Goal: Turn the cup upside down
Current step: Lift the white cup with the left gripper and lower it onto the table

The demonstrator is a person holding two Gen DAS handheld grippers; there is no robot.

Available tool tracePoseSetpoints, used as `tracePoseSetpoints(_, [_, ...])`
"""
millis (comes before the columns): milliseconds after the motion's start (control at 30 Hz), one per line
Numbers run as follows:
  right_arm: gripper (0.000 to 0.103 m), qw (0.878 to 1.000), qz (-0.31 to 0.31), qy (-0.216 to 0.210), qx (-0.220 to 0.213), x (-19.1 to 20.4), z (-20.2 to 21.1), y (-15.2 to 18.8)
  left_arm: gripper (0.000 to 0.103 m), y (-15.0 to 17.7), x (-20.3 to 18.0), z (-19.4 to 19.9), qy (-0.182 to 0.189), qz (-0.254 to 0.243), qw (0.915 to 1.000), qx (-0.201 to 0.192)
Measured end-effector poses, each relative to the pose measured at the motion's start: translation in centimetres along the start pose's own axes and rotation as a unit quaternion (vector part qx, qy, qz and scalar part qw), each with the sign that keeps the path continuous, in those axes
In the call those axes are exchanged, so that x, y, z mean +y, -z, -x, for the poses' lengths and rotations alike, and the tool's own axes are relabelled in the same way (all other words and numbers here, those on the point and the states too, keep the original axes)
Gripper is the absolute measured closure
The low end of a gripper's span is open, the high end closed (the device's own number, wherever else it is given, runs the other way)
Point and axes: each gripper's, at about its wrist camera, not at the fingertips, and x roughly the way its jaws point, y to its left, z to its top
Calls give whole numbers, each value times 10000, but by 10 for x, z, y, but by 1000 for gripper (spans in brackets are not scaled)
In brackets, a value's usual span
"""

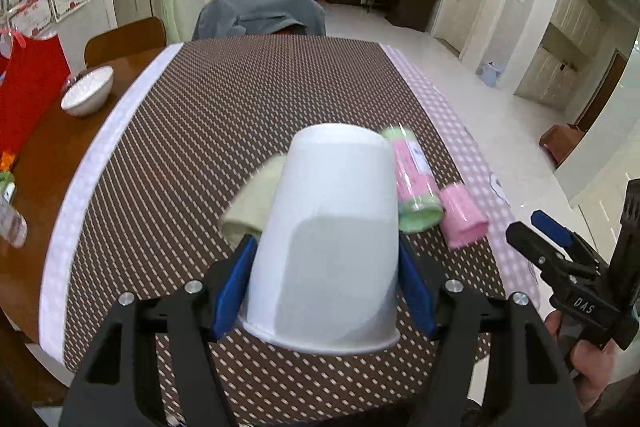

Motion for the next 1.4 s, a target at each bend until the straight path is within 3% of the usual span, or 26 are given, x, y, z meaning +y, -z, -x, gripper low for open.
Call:
tracePoseSetpoints(333, [6, 9997, 81, -114, -188, 1, 22, 20, 36, 45, -18, -18, 18, 224, 9996, 169])
tracePoseSetpoints(967, [6, 9996, -63, -110, -250, -7, 27, 20, 35, 62, -31, -90, -42, 353, 9955, 878])
tracePoseSetpoints(1067, [6, 9996, -57, -119, -244, -7, 27, 20, 31, 63, -34, -86, -143, 298, 9961, 814])
tracePoseSetpoints(1400, [6, 9995, -3, -169, -255, 2, 31, 18, 31, 65, -34, -41, -384, 84, 9989, 272])
